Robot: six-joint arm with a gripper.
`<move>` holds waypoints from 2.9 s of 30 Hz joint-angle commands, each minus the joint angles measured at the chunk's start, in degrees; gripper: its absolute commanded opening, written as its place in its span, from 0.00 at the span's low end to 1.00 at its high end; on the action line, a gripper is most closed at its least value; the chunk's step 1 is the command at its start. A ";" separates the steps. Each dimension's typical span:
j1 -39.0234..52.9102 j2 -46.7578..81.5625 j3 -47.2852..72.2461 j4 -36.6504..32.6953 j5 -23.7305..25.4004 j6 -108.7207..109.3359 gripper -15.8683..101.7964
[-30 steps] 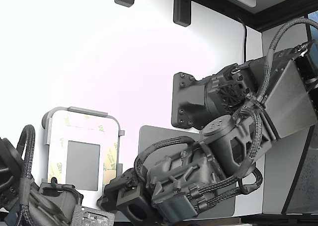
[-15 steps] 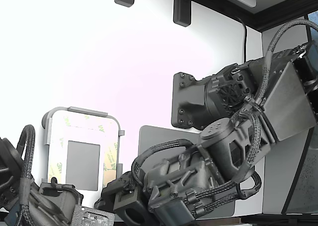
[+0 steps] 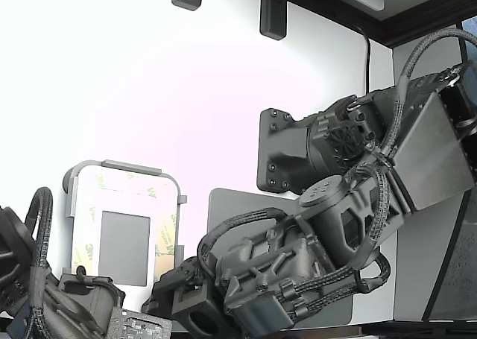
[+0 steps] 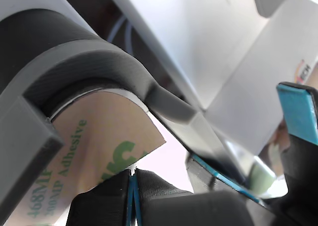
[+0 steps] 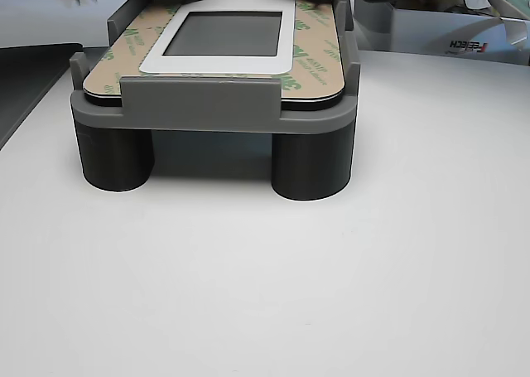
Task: Peel off protective film from adhesive tape.
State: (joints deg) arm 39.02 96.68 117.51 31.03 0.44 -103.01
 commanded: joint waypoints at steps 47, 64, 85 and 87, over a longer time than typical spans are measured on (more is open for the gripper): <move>-1.41 5.19 5.19 -5.45 -1.14 -1.93 0.05; -1.93 4.39 5.27 -5.89 -1.49 -2.99 0.04; -3.78 5.27 9.05 -9.05 -2.81 -4.22 0.04; -3.96 5.27 9.32 -9.32 -2.90 -4.31 0.04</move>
State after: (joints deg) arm 36.21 101.07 127.18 21.62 -2.46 -107.14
